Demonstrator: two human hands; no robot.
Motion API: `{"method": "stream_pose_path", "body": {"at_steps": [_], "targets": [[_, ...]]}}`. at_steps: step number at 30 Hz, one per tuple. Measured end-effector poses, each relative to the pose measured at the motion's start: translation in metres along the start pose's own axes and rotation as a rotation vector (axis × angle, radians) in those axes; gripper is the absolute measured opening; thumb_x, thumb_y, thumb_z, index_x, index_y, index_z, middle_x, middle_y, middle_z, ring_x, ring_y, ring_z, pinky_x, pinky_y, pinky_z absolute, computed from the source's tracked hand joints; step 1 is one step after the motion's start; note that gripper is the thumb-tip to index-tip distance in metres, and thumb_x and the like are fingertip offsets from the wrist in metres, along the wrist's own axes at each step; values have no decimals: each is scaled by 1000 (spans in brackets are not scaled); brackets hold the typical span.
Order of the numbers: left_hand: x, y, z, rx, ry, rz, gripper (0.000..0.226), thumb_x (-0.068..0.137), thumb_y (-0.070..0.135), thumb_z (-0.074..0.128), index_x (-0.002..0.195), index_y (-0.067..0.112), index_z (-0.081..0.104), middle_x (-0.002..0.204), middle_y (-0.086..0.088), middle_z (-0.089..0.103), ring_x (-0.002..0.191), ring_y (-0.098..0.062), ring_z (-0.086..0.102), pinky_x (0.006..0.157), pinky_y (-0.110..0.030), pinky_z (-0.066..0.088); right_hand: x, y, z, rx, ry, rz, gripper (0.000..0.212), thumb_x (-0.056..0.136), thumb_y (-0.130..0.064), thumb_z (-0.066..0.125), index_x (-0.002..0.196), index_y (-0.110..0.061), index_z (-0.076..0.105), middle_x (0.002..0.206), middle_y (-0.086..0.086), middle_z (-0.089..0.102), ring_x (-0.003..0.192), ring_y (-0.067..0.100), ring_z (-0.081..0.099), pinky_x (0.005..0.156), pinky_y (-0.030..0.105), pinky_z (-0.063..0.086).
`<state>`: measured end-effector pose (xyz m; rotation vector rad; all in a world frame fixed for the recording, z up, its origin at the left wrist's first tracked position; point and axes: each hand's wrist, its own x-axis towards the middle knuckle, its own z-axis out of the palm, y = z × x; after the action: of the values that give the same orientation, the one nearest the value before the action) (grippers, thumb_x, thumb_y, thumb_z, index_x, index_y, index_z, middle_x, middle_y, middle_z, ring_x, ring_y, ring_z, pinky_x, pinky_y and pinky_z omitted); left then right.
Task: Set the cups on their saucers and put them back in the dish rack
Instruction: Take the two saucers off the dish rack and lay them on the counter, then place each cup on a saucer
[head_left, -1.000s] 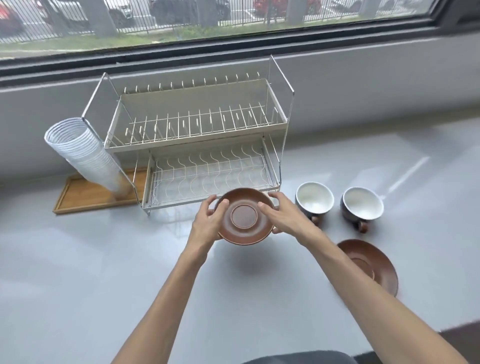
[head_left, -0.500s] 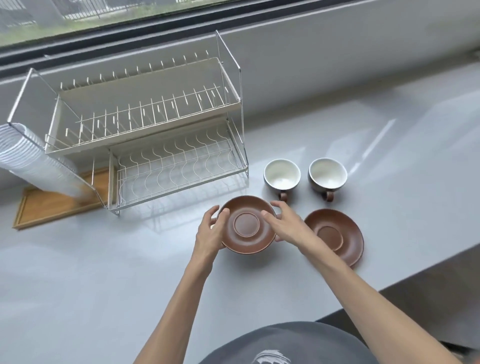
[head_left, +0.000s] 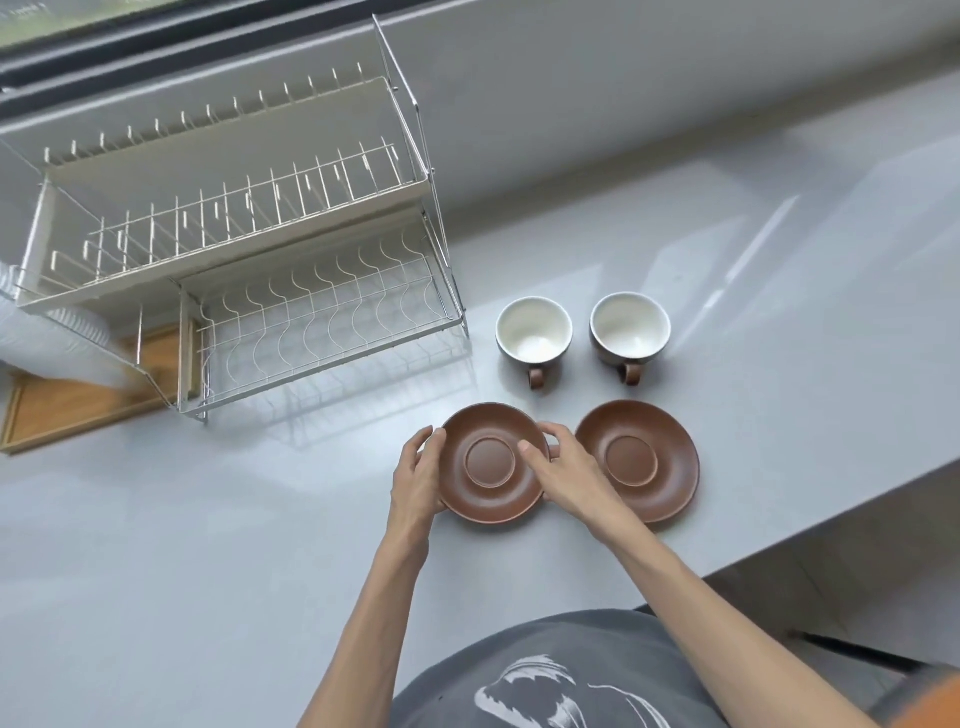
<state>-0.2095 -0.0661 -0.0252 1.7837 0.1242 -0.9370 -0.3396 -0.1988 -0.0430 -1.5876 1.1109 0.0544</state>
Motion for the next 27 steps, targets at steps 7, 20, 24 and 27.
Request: {"method": "stream_pose_path", "body": {"at_steps": [7, 20, 24, 27], "targets": [[8, -2, 3, 40, 6, 20, 45, 93, 53, 59, 135, 38, 53, 113, 24, 57, 100, 3, 58, 99, -46, 53, 4, 4, 0, -32, -13, -25, 62, 93, -54, 53, 147, -27, 39, 144, 3, 54, 130, 24, 54, 109, 42, 42], [15, 6, -3, 1044, -59, 258, 58, 95, 58, 42, 146, 31, 42, 144, 0, 51, 125, -24, 54, 99, -38, 46, 7, -7, -25, -326, -54, -62, 54, 94, -53, 50, 142, -28, 47, 126, 1, 63, 125, 21, 55, 99, 37, 47], [9, 22, 8, 1314, -59, 418, 55, 98, 55, 40, 148, 32, 39, 143, 0, 51, 124, -25, 54, 91, -38, 47, -3, -15, -43, -594, 70, -187, 49, 99, -49, 43, 143, -27, 44, 132, 3, 61, 124, 27, 55, 93, 40, 44], [5, 40, 28, 1325, -66, 574, 52, 98, 51, 41, 147, 34, 40, 144, 3, 52, 122, -23, 55, 85, -36, 46, -7, -19, -59, -725, 227, -266, 45, 101, -44, 41, 140, -26, 47, 129, 2, 62, 116, 28, 60, 85, 40, 48]]}}
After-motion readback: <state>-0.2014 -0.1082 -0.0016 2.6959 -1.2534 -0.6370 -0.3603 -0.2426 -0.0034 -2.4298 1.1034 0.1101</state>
